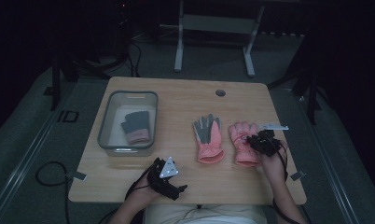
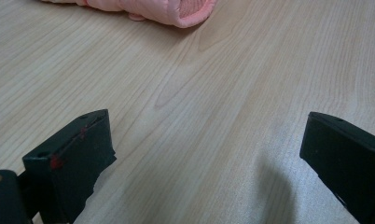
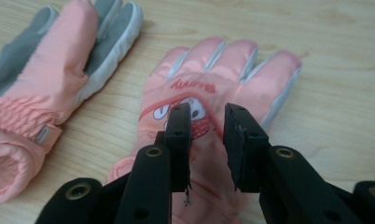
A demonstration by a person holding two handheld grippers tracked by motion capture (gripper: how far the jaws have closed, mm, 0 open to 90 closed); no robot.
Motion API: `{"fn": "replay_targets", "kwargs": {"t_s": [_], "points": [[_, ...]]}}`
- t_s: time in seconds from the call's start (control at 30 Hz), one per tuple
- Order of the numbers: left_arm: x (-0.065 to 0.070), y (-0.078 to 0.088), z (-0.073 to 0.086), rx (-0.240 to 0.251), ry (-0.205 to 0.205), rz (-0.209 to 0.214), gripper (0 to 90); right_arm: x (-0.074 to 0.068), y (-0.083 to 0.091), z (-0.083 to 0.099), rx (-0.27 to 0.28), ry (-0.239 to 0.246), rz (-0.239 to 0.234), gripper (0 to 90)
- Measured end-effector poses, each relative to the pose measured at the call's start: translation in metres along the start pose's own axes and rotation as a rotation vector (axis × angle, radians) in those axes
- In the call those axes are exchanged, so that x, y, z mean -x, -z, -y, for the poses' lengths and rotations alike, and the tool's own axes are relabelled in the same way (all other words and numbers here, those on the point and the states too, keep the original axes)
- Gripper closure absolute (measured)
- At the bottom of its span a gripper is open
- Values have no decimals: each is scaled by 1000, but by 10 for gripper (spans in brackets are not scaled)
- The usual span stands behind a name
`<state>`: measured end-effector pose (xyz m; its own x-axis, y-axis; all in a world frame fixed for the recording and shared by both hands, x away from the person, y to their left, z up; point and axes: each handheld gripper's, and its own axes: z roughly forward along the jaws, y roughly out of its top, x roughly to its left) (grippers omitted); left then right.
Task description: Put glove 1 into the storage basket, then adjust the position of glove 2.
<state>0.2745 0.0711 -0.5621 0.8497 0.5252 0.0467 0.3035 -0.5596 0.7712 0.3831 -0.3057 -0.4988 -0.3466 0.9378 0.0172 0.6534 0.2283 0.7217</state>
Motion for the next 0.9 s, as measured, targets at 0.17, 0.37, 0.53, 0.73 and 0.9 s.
{"fn": "replay_targets", "kwargs": {"t_s": [0.17,0.37,0.53,0.73,0.9], "points": [[0,0,0,-6,0,-1,22,6,6,-8,6,36,-24,630],[0,0,0,-5,2,1,22,2,-5,-9,-19,75,-26,555],[0,0,0,-4,1,1,22,-2,-18,-3,-56,101,-2,550],[1,0,0,-5,-1,3,22,-6,-27,7,-43,89,30,663],[1,0,0,-5,-1,5,22,-12,-30,12,-25,78,50,787]]}}
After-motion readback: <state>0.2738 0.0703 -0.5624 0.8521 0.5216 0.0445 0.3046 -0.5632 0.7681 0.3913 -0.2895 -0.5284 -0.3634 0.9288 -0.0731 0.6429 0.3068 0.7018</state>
